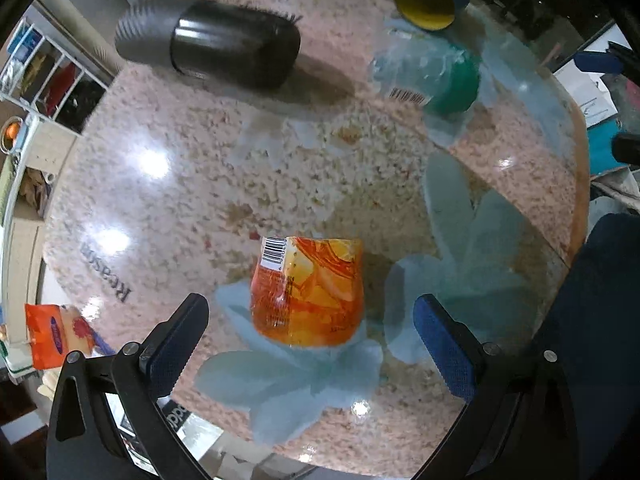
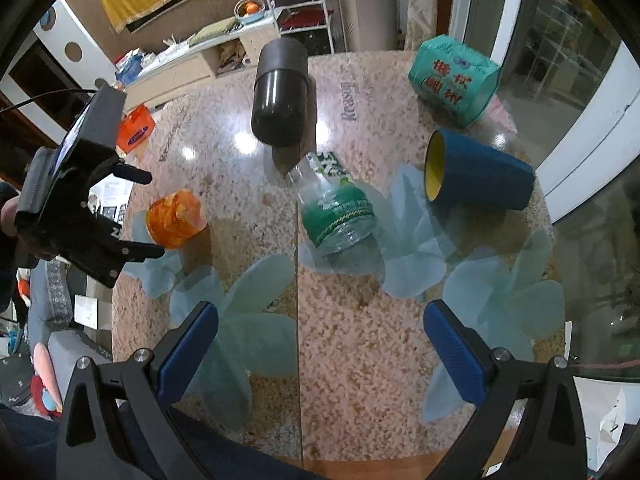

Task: Flip cup upright
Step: 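Close the left tool's fingers around the orange cup's body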

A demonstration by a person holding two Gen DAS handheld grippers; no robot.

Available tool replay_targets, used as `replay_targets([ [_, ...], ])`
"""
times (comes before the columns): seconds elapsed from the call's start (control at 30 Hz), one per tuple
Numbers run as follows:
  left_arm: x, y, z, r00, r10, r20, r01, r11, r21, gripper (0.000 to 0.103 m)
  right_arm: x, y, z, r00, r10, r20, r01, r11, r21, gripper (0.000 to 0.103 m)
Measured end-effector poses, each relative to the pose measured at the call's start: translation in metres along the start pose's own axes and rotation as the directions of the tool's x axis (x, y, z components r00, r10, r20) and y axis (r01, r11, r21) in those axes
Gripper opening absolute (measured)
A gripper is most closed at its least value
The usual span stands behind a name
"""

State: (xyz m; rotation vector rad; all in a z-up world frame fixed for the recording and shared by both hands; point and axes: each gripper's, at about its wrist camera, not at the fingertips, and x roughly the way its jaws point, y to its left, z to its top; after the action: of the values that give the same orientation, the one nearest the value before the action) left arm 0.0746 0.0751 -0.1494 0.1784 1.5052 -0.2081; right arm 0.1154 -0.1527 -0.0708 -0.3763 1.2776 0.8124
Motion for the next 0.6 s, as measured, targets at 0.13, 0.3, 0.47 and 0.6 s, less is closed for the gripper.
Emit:
replay_targets([
  [0.13,0.015,0.006,0.002,1.0,-0.019,-0.02,0.019,0.999,-0.029,0.103,0.013,-0.001,0.001,0.999,0.007,-0.047,-0.008,1.0,-0.017,0.103],
  [0.3,0.032,0.009,0.004,0.998,-0.042,-0.044,0.04,0.998,-0.049,0.094,0.022,-0.004,0.003,0.997,0.019,-0.078,-0.02,1.0,-0.012,0.103],
  [0.47,0.045,0.016,0.003,0.996,-0.075,-0.052,0.071,0.995,-0.074,0.09,0.026,-0.007,0.005,0.996,0.024,-0.089,-0.024,1.0,0.0,0.103],
  [0.6,0.06,0.024,-0.003,0.992,-0.101,-0.074,0.093,0.99,-0.104,0.077,0.027,-0.01,0.005,0.996,0.021,-0.091,-0.02,1.0,0.013,0.103],
])
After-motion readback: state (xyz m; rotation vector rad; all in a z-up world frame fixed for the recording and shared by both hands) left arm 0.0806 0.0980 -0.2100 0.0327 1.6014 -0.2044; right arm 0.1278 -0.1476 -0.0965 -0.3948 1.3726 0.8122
